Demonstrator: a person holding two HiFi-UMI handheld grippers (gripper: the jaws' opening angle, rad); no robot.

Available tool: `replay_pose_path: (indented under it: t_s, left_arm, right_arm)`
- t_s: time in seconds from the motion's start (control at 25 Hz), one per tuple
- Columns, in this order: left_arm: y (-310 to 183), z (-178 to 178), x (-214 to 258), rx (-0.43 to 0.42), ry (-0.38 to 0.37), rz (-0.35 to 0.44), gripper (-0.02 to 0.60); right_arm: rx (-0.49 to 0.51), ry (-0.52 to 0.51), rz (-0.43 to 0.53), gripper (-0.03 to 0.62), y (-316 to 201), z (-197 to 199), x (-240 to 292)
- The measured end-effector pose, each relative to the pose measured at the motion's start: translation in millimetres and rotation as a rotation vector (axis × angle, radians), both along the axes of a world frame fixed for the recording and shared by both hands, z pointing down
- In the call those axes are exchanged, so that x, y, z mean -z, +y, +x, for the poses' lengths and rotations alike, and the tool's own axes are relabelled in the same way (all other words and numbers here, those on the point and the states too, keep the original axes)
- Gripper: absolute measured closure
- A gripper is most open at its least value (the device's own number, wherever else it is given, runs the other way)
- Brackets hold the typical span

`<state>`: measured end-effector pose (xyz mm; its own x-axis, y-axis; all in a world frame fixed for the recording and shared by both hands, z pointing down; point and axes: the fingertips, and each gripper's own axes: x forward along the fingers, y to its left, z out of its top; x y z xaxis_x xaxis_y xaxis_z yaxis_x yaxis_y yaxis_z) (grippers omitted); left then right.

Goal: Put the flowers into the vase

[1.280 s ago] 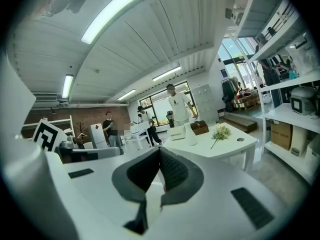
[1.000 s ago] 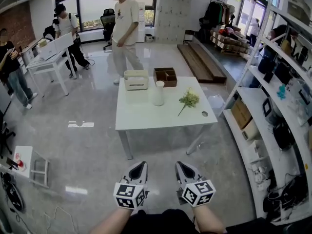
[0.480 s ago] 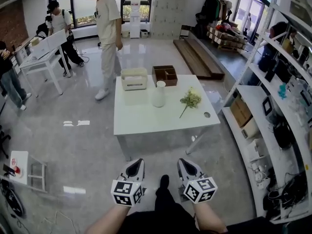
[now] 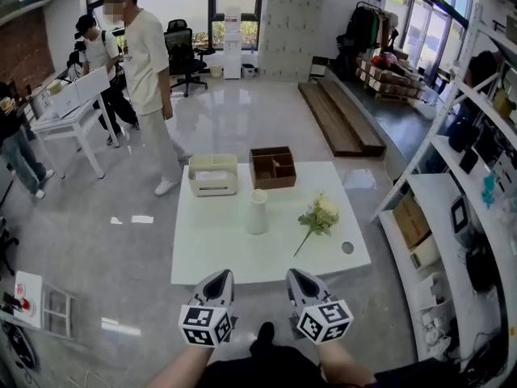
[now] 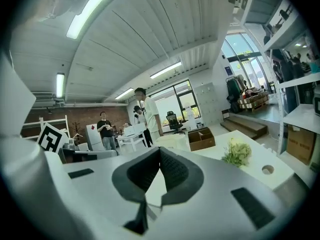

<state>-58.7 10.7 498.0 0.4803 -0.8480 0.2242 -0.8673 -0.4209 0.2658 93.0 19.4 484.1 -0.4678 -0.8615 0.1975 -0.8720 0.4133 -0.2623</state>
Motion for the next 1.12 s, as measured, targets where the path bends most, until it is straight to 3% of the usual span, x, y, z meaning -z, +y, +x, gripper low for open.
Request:
replay_pose_path:
  t_s: [0.2, 0.44, 0.76, 1.12]
  left_arm:
    - [-81, 22, 14, 0.04, 0.003, 0.018, 0.578]
    - [-133, 24, 16, 0.053, -0.009, 0.01, 0.578]
    - [-176, 29, 17, -0.011, -0.016, 0.011, 0.578]
    - [-188, 39, 8, -0.052, -0.023, -0.015, 0.58]
  right_arm:
    - [0.032, 0.009, 0.041, 0.591, -96, 17, 20]
    - [0.037, -0.003, 0.034, 0.591, -149, 13, 20]
    - [-0.008, 0.0, 0.042, 0.591, -189, 7, 24]
    - [-0.051, 0.033, -0.003, 0.591, -206, 10, 11]
